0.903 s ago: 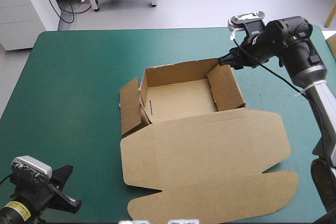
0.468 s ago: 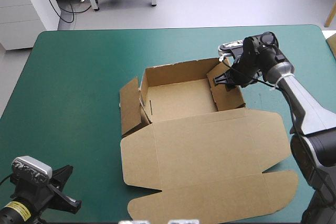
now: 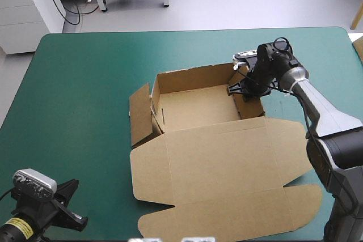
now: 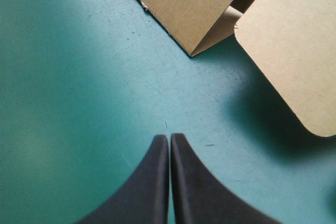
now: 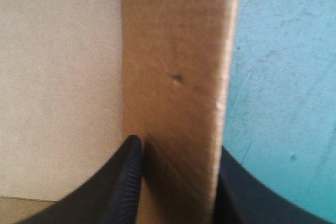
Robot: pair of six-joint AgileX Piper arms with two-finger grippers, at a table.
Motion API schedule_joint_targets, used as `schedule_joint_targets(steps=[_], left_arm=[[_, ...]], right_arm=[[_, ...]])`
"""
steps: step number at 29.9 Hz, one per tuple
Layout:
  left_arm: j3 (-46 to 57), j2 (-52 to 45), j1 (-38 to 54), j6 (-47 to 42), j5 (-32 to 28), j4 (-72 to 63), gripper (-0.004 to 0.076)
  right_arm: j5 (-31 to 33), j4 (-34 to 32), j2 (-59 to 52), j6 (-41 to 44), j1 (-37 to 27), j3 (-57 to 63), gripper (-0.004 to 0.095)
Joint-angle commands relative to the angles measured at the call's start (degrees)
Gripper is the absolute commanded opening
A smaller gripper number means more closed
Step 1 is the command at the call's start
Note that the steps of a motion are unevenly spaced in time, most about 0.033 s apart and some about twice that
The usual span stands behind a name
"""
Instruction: Fold the box
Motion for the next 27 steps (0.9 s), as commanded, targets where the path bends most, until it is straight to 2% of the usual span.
schedule_joint_targets(steps=[1,2,10,22,24,27], left_arm=[[-1.36,0.77,0.08,-0.38,-2.41,-0.03,-0.0008],[-1.36,0.77,0.08,-0.38,-2.16,-0.03,-0.0008],[-1.36,0.77,0.08,-0.38,-2.02,-0.03,-0.0008],[-1.36,0.77,0.08,-0.1,-2.34,-1.58,0.0001],[-1.36,0.77,0.08,0.04,-3.13,-2.6,0.0049],[-1.36,0.77,0.08,0.04,-3.02,-2.78,0.0185]], right_arm=[[-0.02,-1.02,-2.98,-0.07,-0.08,-1.2,0.0017],[0.27,-1.39,-2.98,0.19,-0.08,-1.2,-0.0015],[1.17,-1.75,-5.76,0.07,-0.08,-3.41,-0.0021],[1.17,-2.32,-24.47,0.07,-0.08,-3.41,-0.0021],[1.17,-3.39,-27.26,0.07,-0.08,-3.41,-0.0021],[1.17,-4.54,-30.3,0.18,-0.08,-3.41,-0.0021]])
